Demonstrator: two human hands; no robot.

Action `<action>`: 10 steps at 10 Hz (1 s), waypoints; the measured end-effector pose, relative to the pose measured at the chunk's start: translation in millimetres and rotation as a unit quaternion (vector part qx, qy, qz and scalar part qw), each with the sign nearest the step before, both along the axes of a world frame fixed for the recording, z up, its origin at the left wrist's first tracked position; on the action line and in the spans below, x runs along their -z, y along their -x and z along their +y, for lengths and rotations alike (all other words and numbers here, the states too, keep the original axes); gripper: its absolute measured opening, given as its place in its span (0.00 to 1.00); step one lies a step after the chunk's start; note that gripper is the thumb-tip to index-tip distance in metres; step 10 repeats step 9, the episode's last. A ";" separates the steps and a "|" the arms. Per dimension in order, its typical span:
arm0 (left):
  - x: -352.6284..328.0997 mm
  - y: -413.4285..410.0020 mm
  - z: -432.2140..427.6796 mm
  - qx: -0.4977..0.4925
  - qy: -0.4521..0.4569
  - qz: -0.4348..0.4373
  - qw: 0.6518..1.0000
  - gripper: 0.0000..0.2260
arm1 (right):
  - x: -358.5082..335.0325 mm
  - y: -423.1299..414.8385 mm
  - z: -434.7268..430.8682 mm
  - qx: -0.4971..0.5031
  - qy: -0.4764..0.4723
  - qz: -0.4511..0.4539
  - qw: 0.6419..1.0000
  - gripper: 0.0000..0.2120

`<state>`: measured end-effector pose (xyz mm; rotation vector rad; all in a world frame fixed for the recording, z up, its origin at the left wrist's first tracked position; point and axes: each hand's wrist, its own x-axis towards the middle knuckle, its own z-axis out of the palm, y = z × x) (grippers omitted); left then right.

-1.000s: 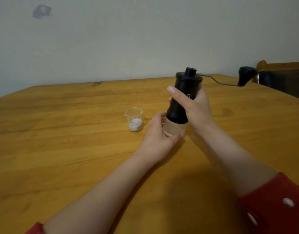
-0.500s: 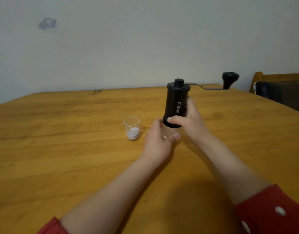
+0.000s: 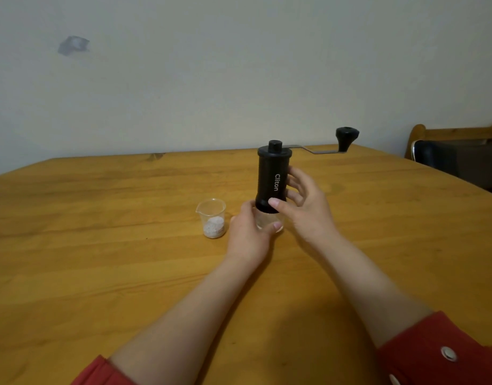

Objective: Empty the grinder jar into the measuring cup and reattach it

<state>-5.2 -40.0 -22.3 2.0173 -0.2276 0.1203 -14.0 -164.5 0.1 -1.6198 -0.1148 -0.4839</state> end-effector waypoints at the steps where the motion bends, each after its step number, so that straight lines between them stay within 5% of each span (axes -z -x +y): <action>1: 2.0 -2.3 -0.6 0.000 -0.004 0.004 1.000 0.26 | 2.7 -1.1 0.2 -0.001 -0.003 0.000 1.000 0.33; 6: 2.7 -2.7 -2.5 -0.017 -0.047 -0.033 0.998 0.26 | 10.5 -1.9 2.8 -0.009 -0.015 0.005 1.000 0.35; 8: -0.1 3.5 0.3 -0.017 -0.064 -0.016 0.998 0.41 | 5.7 3.4 4.1 -0.013 0.000 0.036 0.999 0.40; 10: -3.1 11.0 3.9 -0.016 -0.055 -0.018 0.998 0.40 | -5.1 9.5 2.2 -0.005 0.006 0.059 0.998 0.43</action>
